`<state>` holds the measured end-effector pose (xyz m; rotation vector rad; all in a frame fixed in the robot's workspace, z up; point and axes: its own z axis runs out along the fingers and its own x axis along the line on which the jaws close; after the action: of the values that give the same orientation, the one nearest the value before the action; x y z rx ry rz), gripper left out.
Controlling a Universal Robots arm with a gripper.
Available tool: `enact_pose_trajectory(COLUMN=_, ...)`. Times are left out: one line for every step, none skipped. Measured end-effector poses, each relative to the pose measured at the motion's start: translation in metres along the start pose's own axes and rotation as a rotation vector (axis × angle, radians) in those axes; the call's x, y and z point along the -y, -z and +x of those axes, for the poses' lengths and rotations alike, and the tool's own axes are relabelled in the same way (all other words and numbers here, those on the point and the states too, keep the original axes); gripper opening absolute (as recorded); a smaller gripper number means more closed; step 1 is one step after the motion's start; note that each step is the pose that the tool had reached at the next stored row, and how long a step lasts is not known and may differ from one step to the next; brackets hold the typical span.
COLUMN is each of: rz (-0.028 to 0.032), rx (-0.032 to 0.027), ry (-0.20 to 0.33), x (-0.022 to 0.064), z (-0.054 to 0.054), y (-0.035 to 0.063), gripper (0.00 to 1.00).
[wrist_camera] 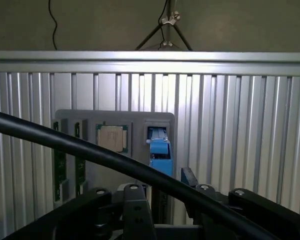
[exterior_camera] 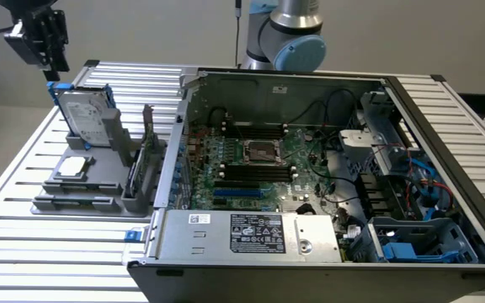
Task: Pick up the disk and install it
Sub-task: 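Pick up the disk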
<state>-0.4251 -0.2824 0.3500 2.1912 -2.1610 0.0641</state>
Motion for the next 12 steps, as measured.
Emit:
enact_pose_trajectory(rz=0.0000, rx=0.0000, ry=0.000, x=0.0004, z=0.0000, y=0.0000, gripper=0.47)
enact_pose_trajectory(rz=0.0000, rx=0.0000, ry=0.000, x=0.0006, z=0.0000, y=0.0000, gripper=0.53)
enact_pose_trajectory(rz=0.0000, rx=0.0000, ry=0.001, x=0.0007, z=0.0000, y=0.0000, gripper=0.53)
enact_pose_trajectory(rz=0.0001, rx=-0.0002, ry=0.001, x=0.0009, z=0.0001, y=0.0000, gripper=0.53)
enact_pose_trajectory(rz=0.0000, rx=-0.0006, ry=0.001, x=0.0011, z=0.0002, y=0.0000, gripper=0.60)
enact_pose_trajectory(rz=-0.0001, rx=-0.0014, ry=0.001, x=0.0012, z=0.0004, y=0.0000, gripper=0.60)
enact_pose_trajectory(rz=0.0000, rx=-0.0027, ry=0.001, x=0.0013, z=0.0005, y=-0.0003, gripper=0.60)
enact_pose_trajectory(rz=0.0001, rx=-0.0044, ry=0.001, x=0.0014, z=0.0006, y=-0.0008, gripper=0.60)
enact_pose_trajectory(rz=0.0001, rx=-0.0061, ry=0.001, x=0.0014, z=0.0010, y=-0.0015, gripper=0.60)
enact_pose_trajectory(rz=-0.0001, rx=-0.0075, ry=0.002, x=0.0014, z=0.0013, y=-0.0025, gripper=0.60)
enact_pose_trajectory(rz=-0.0001, rx=-0.0088, ry=0.002, x=0.0014, z=0.0016, y=-0.0039, gripper=0.60)
enact_pose_trajectory(rz=0.0000, rx=-0.0099, ry=0.002, x=0.0014, z=0.0017, y=-0.0053, gripper=0.60)
